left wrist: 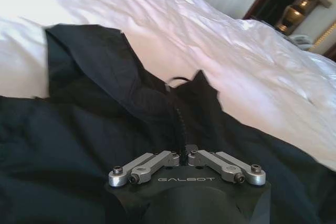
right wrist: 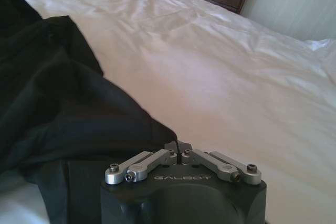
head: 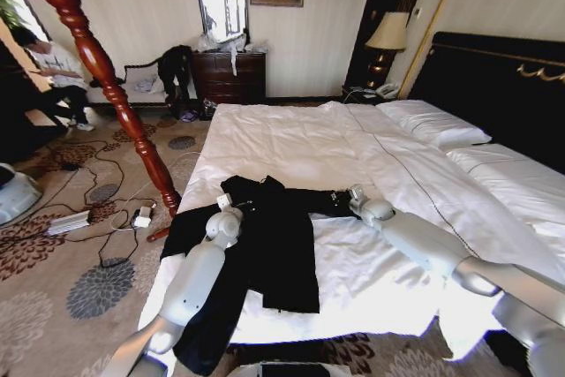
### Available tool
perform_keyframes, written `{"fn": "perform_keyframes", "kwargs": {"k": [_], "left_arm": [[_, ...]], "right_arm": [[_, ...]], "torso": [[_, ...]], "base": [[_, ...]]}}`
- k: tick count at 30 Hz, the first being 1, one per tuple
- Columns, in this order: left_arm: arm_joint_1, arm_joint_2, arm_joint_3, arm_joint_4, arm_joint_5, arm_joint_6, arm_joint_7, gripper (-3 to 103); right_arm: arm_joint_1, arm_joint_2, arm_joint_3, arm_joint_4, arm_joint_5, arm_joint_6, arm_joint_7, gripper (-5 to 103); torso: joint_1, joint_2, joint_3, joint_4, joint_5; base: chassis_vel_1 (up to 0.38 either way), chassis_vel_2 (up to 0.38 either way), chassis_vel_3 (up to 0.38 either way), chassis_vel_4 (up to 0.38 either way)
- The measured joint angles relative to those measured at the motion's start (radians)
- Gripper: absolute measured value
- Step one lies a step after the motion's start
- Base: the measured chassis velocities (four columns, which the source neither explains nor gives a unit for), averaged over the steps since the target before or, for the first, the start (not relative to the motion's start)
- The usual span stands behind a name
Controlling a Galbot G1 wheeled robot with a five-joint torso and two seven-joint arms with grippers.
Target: Pick up the clothes from the bed and hang them on the clothes hanger.
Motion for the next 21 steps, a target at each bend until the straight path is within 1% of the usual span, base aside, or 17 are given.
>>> {"fn": "perform_keyframes", "kwargs": {"k": [1, 3, 4, 6, 8, 9, 13, 16, 18, 20, 21], "left_arm": [[-0.005, -0.008, 0.006, 0.001, 0.000, -0.004, 0.005, 2], [-0.032, -0.040, 0.014, 0.019, -0.006, -0.028, 0.023, 2], [-0.032, -0.040, 0.014, 0.019, -0.006, -0.028, 0.023, 2], [-0.055, -0.066, 0.014, 0.038, -0.012, -0.042, 0.031, 2], [-0.095, -0.109, 0.011, 0.077, -0.018, -0.067, 0.041, 2], [-0.095, -0.109, 0.011, 0.077, -0.018, -0.067, 0.041, 2], [-0.138, -0.164, 0.000, 0.139, -0.029, -0.093, 0.053, 2], [-0.150, -0.184, -0.007, 0.164, -0.034, -0.102, 0.059, 2], [-0.165, -0.215, -0.024, 0.197, -0.053, -0.108, 0.063, 2], [-0.169, -0.227, -0.030, 0.207, -0.063, -0.108, 0.063, 2], [-0.172, -0.239, -0.032, 0.215, -0.070, -0.107, 0.063, 2]], "right_arm": [[-0.009, -0.001, 0.000, 0.013, 0.006, -0.003, 0.008, 0], [-0.021, 0.003, -0.001, 0.029, 0.009, -0.011, 0.051, 0], [-0.021, 0.003, -0.001, 0.029, 0.009, -0.011, 0.051, 0], [-0.021, 0.010, -0.003, 0.028, 0.009, -0.013, 0.075, 0], [-0.021, 0.019, -0.003, 0.024, 0.009, -0.014, 0.108, 0], [-0.021, 0.019, -0.003, 0.024, 0.009, -0.014, 0.108, 0], [-0.031, 0.030, 0.006, 0.024, 0.019, -0.002, 0.146, 0], [-0.037, 0.034, 0.011, 0.025, 0.022, 0.005, 0.157, 0], [-0.047, 0.042, 0.016, 0.025, 0.023, 0.021, 0.172, 0], [-0.052, 0.045, 0.019, 0.025, 0.023, 0.026, 0.176, 0], [-0.057, 0.048, 0.021, 0.025, 0.022, 0.031, 0.184, 5]], "torso": [[0.000, 0.000, 0.000, 0.0000, 0.0001], [0.000, 0.000, 0.000, 0.0001, 0.0000], [0.000, 0.000, 0.000, 0.0001, 0.0000], [0.000, 0.000, 0.000, 0.0004, 0.0002], [0.000, 0.000, 0.000, 0.0002, 0.0002], [0.000, 0.000, 0.000, 0.0002, 0.0002], [0.000, 0.000, 0.000, 0.0003, 0.0002], [0.000, 0.000, 0.000, 0.0003, 0.0002], [0.000, 0.000, 0.000, 0.0004, 0.0002], [0.000, 0.000, 0.000, 0.0004, 0.0002], [0.000, 0.000, 0.000, 0.0005, 0.0002]], "base": [[0.000, 0.000, 0.000, 0.000], [0.000, 0.000, 0.000, 0.000], [0.000, 0.000, 0.000, 0.000], [0.000, 0.000, 0.000, 0.000], [0.000, 0.000, 0.000, 0.000], [0.000, 0.000, 0.000, 0.000], [0.000, 0.000, 0.000, 0.000], [0.000, 0.000, 0.000, 0.000], [0.000, 0.000, 0.000, 0.000], [0.000, 0.000, 0.000, 0.000], [0.000, 0.000, 0.000, 0.000]]}}
